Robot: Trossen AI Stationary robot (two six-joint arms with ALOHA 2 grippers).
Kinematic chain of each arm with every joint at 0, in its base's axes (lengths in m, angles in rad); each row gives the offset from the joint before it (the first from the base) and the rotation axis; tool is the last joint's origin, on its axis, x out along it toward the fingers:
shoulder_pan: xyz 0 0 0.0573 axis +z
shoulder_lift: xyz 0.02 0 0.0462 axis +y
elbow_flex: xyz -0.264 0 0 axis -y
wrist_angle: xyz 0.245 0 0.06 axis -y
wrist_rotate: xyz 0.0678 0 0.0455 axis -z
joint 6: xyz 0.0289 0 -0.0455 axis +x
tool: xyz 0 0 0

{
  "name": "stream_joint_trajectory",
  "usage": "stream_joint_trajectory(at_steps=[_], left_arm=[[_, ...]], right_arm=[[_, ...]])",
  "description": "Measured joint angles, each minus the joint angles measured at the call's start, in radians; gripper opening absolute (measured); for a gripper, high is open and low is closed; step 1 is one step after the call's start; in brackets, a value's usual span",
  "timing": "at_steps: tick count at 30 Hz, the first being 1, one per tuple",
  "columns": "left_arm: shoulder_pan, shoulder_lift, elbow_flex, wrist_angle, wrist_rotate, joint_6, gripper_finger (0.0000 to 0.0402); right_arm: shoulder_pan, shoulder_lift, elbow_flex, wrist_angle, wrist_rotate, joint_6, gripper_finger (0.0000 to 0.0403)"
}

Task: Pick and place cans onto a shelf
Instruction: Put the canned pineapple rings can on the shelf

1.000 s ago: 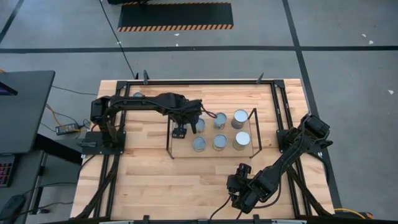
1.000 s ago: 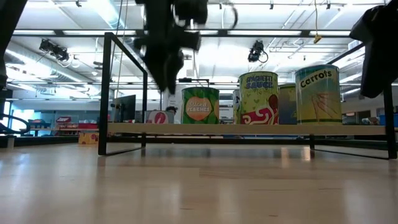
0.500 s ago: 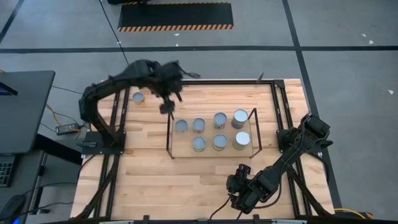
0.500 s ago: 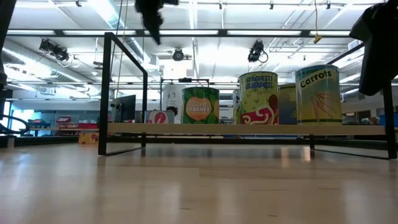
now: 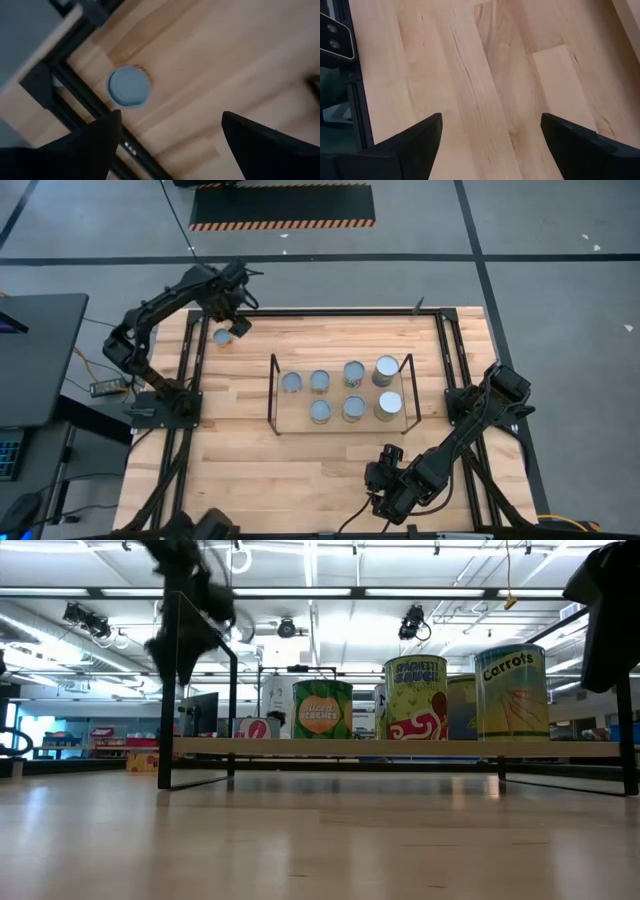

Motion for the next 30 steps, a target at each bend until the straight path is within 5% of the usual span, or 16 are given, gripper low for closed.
stream_joint_trajectory(at_steps=[11,30], left_arm=[[0.183,0.002,-0.379,0.438,0.030,-0.109,0.0354],[0.151,0.066,-0.372,0.543,-0.089,-0.370,0.0353]], right_arm=[[0.000,0.000,0.000,0.000,-0.001,-0.018,0.0347],[-0.014,0.000,0.000,0.016,0.012,-0.045,0.0347]])
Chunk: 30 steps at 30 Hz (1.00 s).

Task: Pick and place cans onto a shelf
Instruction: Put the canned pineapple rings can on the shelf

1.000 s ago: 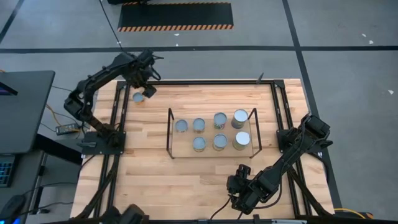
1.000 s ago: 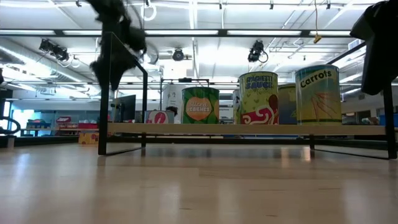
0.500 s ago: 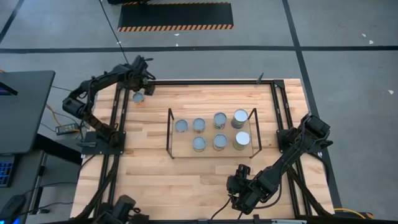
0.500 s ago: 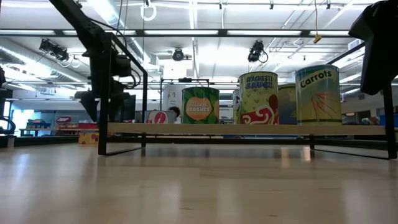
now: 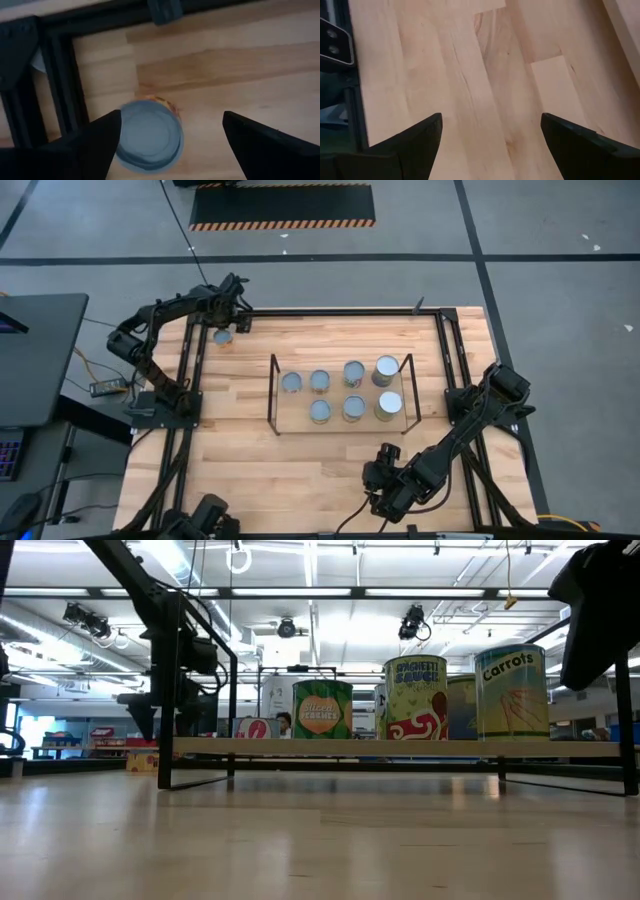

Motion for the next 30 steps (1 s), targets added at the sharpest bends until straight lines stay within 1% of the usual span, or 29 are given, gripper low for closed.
stream_joint_trajectory(at_steps=[2,9,12,16,20,25,30], left_arm=[[-0.006,0.007,0.000,0.007,-0.027,-0.027,0.0350],[-0.007,0.067,-0.005,-0.077,-0.046,-0.190,0.0346],[-0.018,0.072,-0.004,-0.056,-0.078,-0.259,0.0346],[-0.024,0.075,-0.022,-0.073,-0.114,-0.348,0.0344],[-0.046,0.075,-0.044,-0.054,-0.151,-0.438,0.0332],[-0.065,0.072,-0.061,-0.031,-0.149,-0.482,0.0323],[-0.102,0.072,-0.077,-0.002,-0.157,-0.475,0.0323]], right_arm=[[0.001,0.000,0.000,0.007,0.000,0.000,0.0347],[0.008,0.000,0.000,0.051,0.026,0.000,0.0347],[0.017,0.000,0.000,0.061,0.053,0.001,0.0347],[0.036,0.000,0.000,0.071,0.060,-0.002,0.0347],[0.060,0.000,0.000,0.073,0.077,-0.005,0.0347],[0.094,0.000,0.000,0.073,0.116,-0.033,0.0347],[0.116,0.000,0.000,0.072,0.129,-0.072,0.0347]])
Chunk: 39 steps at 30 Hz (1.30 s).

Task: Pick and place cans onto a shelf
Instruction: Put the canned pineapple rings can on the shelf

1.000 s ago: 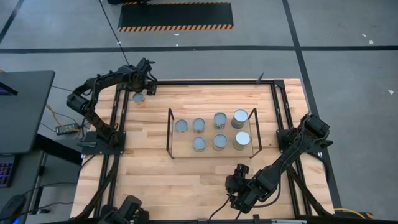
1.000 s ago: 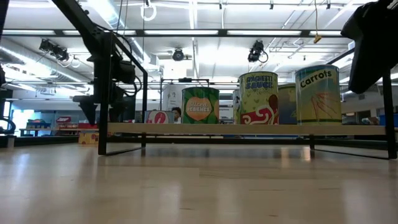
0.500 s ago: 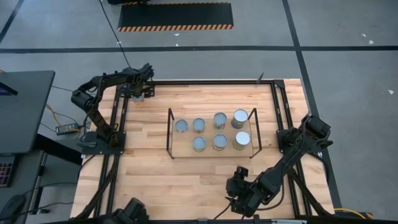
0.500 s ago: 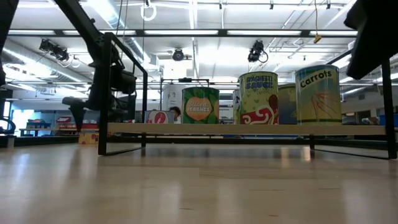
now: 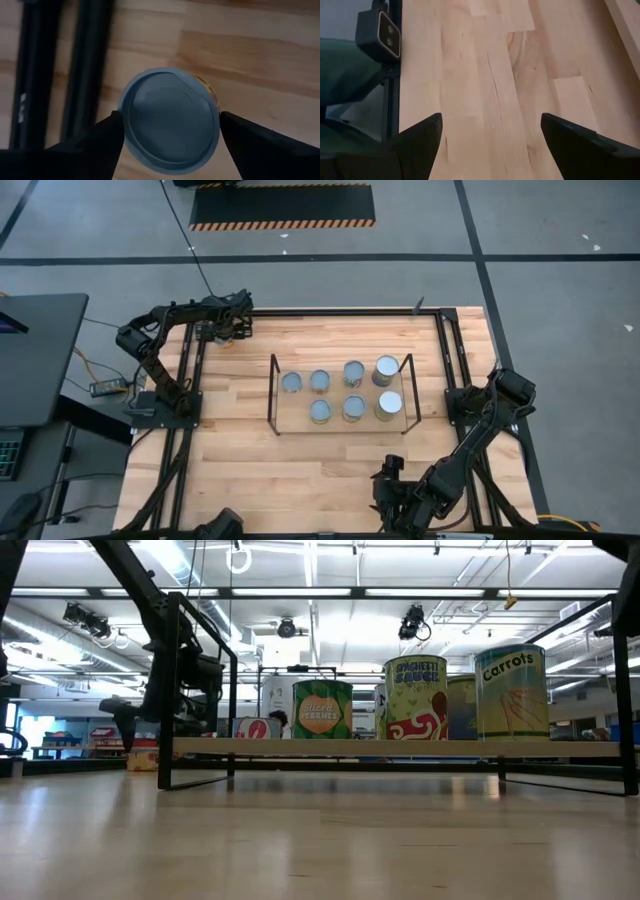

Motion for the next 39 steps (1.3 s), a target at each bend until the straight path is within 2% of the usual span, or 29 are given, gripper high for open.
stream_joint_trajectory(at_steps=[7,14,20,25,34,39], left_arm=[[-0.089,0.001,0.000,0.033,0.002,0.071,0.0319],[-0.205,-0.007,-0.002,-0.009,0.013,0.175,0.0319],[-0.270,-0.053,-0.003,-0.010,0.017,0.224,0.0336],[-0.299,-0.091,-0.007,-0.016,0.020,0.189,0.0345],[-0.320,-0.096,-0.116,0.071,0.060,0.144,0.0346],[-0.321,-0.096,-0.124,0.078,0.072,0.142,0.0346]], right_arm=[[0.004,0.000,0.000,-0.001,0.001,-0.030,0.0347],[0.004,0.000,0.000,-0.001,0.001,-0.033,0.0347],[0.004,0.000,0.000,-0.002,0.001,-0.033,0.0347],[0.004,0.000,0.000,-0.001,0.001,-0.033,0.0347],[0.003,0.000,0.000,-0.001,0.001,-0.033,0.0347],[-0.002,0.000,0.000,0.000,0.001,-0.030,0.0347]])
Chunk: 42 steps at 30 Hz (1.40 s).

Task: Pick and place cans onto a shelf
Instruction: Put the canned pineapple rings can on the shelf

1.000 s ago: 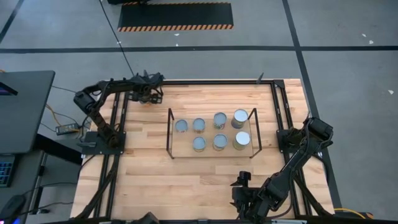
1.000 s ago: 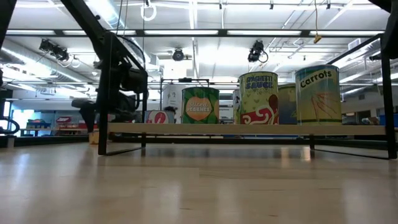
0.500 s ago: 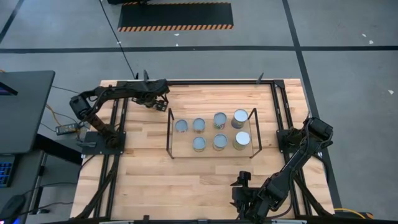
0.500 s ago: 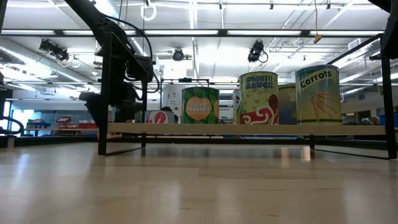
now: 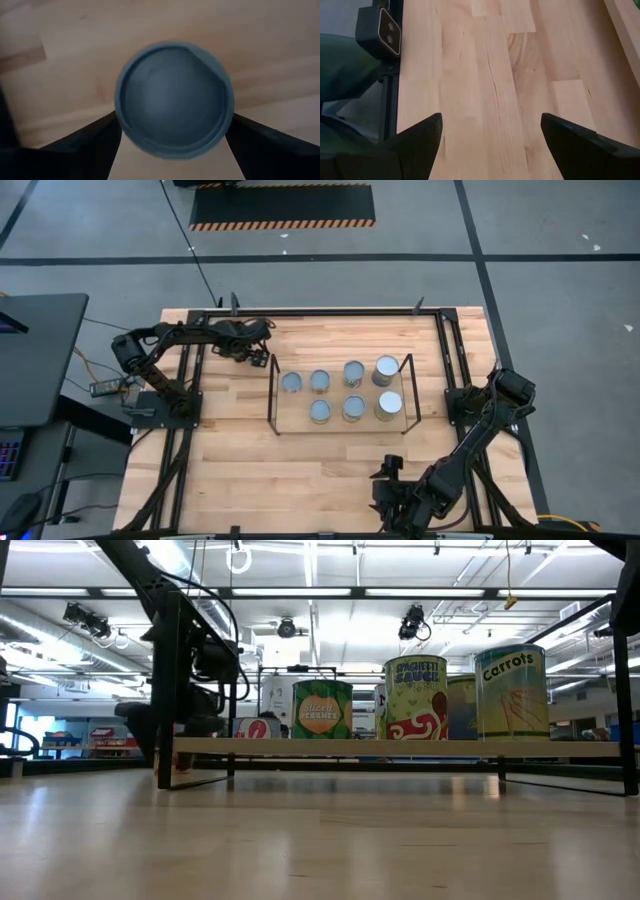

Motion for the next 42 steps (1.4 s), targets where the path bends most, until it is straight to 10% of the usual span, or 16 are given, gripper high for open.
stream_joint_trajectory(at_steps=[18,33,42], left_arm=[[0.026,-0.006,-0.030,0.195,0.003,0.108,0.0291],[-0.140,-0.332,0.368,-0.463,0.026,0.274,0.0289],[-0.434,-0.437,0.580,-0.469,0.027,0.290,0.0289]], right_arm=[[-0.012,0.000,0.000,0.000,-0.008,0.037,0.0347],[-0.045,0.000,0.000,-0.025,-0.064,0.025,0.0347],[-0.103,0.000,0.000,-0.033,-0.081,-0.010,0.0347]])
